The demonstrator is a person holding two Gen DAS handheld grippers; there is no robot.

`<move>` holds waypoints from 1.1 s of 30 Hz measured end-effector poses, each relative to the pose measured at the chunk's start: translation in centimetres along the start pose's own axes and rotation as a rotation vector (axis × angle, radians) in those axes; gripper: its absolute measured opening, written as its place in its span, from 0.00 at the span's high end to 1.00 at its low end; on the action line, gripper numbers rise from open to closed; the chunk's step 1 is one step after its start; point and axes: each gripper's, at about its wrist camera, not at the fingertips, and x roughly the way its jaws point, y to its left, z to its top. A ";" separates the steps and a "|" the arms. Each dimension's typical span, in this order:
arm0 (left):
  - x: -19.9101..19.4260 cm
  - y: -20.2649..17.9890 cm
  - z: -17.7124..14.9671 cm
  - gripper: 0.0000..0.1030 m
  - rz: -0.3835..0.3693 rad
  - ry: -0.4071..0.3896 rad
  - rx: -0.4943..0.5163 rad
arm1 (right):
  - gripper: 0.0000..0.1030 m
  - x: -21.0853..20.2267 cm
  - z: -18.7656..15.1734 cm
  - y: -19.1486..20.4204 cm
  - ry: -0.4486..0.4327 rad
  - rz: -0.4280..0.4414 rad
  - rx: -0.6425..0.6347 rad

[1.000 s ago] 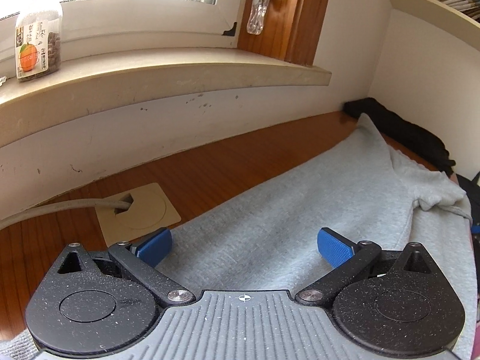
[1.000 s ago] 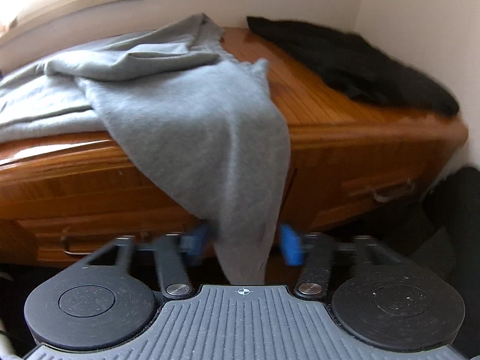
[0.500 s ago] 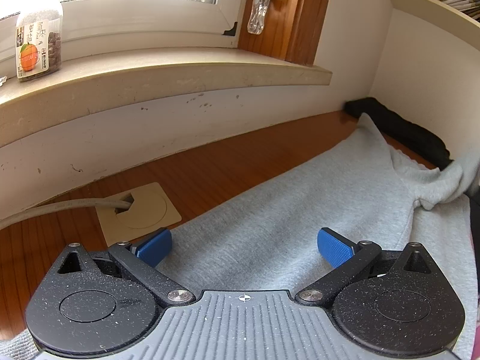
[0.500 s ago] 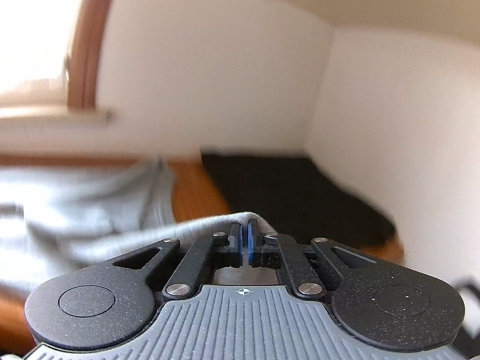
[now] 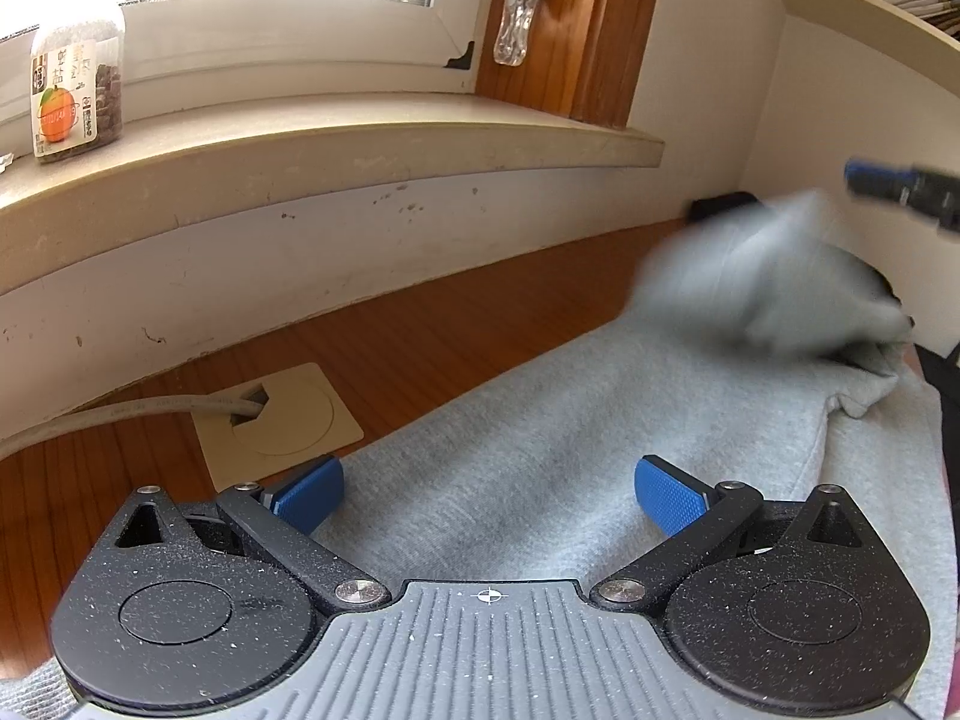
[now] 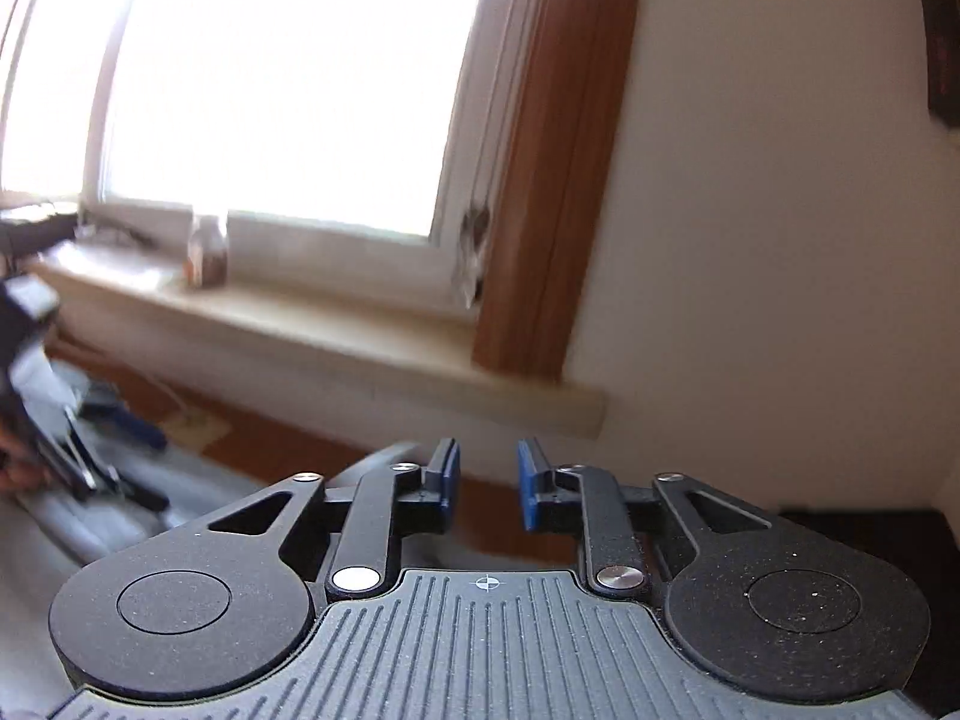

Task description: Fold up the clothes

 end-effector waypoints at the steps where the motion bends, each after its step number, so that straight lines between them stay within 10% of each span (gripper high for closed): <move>1: 0.0 0.0 0.0 0.00 0.000 0.001 0.001 | 0.70 0.2 -0.8 -0.6 0.021 -0.008 0.026; 20: -0.3 -1.2 1.2 0.01 -0.015 0.001 0.030 | 0.39 4.7 -9.6 -5.7 0.219 -0.019 0.269; 23: -0.8 -3.1 3.0 0.10 -0.043 -0.030 0.049 | 0.33 5.0 -9.5 -5.8 0.228 -0.004 0.276; 27: 0.5 -7.9 6.3 0.48 -0.089 -0.054 0.104 | 0.31 4.9 -9.3 -5.6 0.239 -0.029 0.256; 33: 5.7 -14.1 8.9 0.27 -0.106 -0.002 0.183 | 0.29 4.8 -9.2 -4.9 0.241 -0.085 0.202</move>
